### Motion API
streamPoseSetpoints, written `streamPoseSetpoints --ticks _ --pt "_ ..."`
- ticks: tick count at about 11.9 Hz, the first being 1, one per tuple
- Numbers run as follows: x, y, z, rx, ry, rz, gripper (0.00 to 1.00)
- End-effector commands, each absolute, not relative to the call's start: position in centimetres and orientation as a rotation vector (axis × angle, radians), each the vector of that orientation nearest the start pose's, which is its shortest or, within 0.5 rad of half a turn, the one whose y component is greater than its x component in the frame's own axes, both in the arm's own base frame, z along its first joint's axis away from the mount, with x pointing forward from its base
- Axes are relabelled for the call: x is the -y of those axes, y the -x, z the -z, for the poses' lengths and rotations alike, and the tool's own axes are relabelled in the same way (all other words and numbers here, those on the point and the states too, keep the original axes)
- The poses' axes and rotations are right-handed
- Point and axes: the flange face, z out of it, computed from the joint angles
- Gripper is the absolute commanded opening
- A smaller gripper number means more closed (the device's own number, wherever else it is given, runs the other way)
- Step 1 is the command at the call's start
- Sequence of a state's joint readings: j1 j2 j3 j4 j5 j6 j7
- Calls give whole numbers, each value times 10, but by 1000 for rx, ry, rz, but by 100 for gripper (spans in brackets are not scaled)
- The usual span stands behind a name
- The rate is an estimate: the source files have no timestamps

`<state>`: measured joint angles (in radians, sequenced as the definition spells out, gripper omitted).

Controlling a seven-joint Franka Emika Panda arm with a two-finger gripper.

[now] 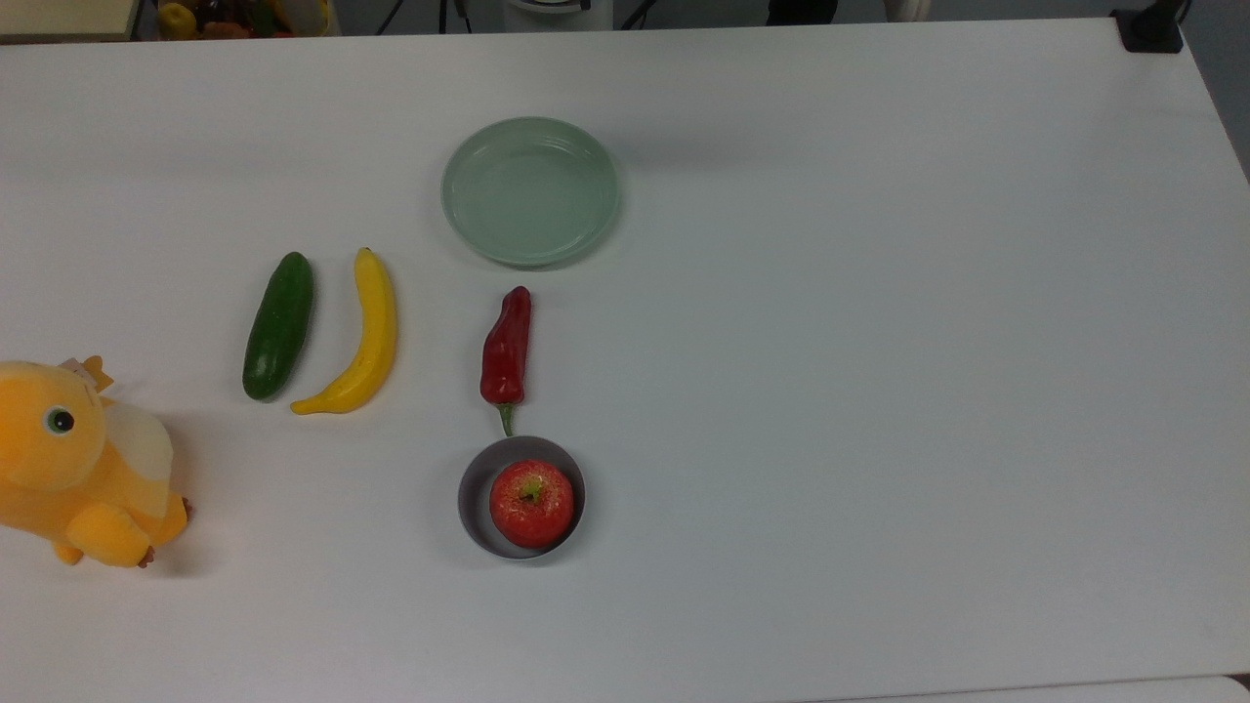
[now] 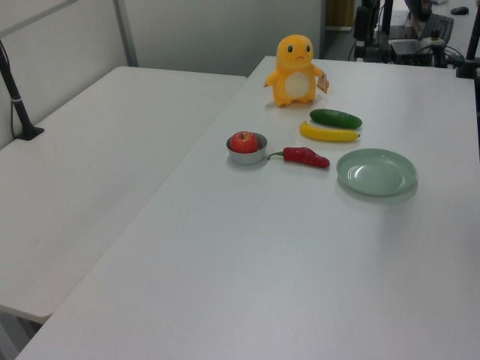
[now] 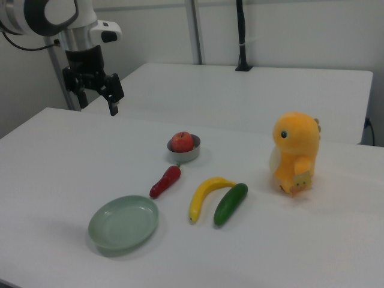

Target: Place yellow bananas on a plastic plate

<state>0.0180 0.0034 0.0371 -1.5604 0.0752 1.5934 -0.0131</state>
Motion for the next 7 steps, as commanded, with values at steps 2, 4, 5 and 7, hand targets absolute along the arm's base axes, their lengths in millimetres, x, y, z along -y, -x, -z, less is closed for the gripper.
streamPoseSetpoints --ticks 2,4,5,7 --pt "-39 -552 -623 106 3045 37 100" --pt "-35 -555 -620 96 3045 29 100" --pt "-35 -556 -619 98 3045 26 100" --pt "-36 -556 -618 101 3045 22 100"
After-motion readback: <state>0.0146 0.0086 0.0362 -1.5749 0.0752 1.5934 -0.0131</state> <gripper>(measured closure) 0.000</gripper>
